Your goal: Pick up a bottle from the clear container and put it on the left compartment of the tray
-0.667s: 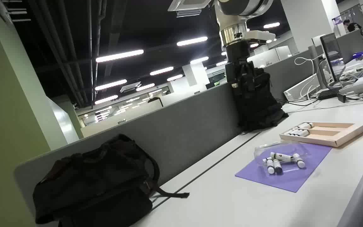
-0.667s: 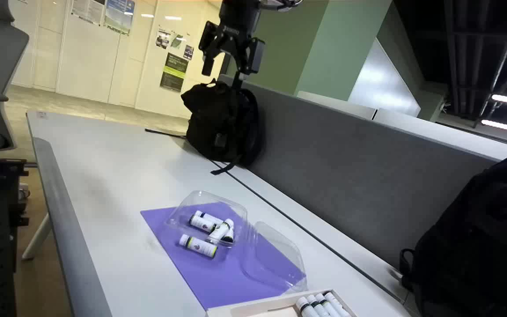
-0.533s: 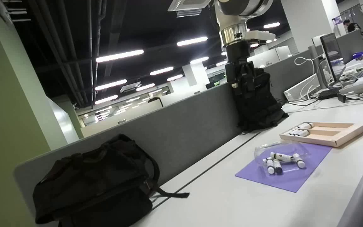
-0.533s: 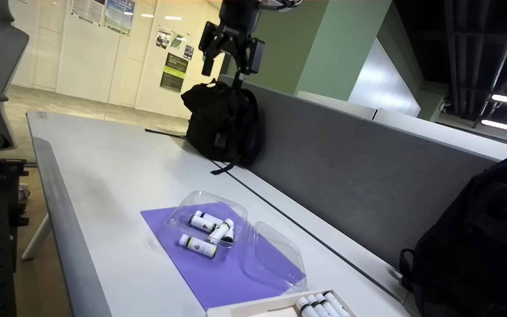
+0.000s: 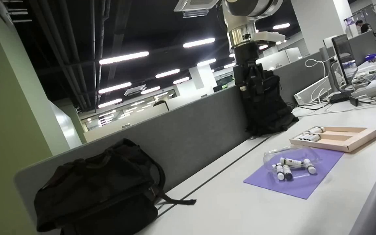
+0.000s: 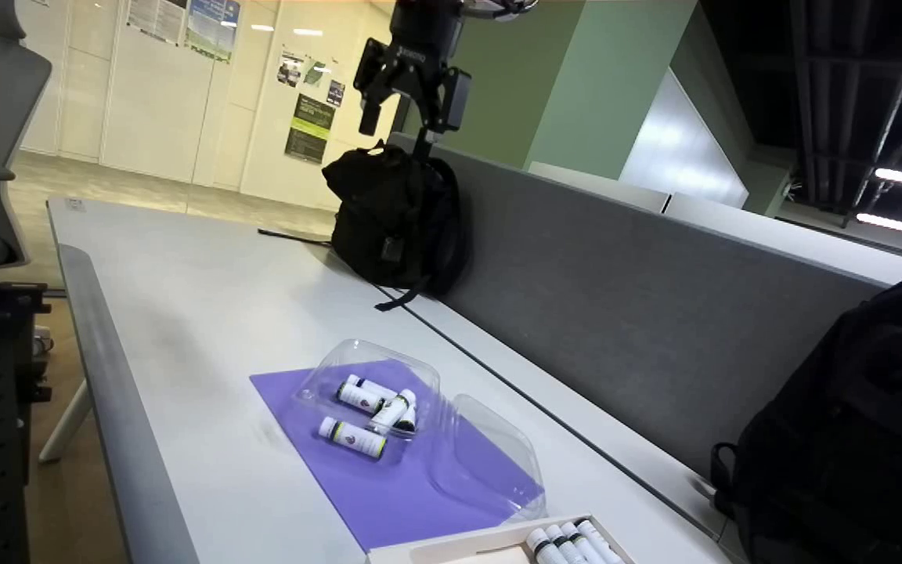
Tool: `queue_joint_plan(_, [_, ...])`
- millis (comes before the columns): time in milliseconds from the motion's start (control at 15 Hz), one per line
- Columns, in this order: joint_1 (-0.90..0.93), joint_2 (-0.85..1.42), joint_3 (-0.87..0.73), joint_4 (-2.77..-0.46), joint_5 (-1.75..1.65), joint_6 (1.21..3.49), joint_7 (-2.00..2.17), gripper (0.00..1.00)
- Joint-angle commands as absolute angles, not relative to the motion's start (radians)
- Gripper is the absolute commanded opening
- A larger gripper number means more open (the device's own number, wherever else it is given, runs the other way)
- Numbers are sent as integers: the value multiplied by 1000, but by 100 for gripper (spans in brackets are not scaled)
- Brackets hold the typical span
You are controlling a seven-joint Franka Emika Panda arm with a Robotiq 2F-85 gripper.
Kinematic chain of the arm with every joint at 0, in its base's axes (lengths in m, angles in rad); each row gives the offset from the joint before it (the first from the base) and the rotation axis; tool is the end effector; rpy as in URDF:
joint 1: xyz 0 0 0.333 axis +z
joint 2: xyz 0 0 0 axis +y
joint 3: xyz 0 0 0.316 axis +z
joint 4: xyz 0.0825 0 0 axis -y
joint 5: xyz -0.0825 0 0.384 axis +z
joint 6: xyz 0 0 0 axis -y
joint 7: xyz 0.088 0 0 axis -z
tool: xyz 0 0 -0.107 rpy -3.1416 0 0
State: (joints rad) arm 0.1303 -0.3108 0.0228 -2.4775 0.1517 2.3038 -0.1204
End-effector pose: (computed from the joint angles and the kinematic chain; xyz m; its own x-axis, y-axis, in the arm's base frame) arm 0.4422 0.0715 0.4180 0.9750 0.1689 0.1442 0.1844 -0.9776 -0.1016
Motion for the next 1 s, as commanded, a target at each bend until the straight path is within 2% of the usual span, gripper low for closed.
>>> queue_joint_plan(0, [114, -269, 20, -2484, 152, 2365, -136, 100])
queue_joint_plan(467, [63, -8, -19, -2467, 168, 2537, -269, 100])
queue_joint_plan(933, [-6, 203, 21, -2435, 169, 2641, -388, 100])
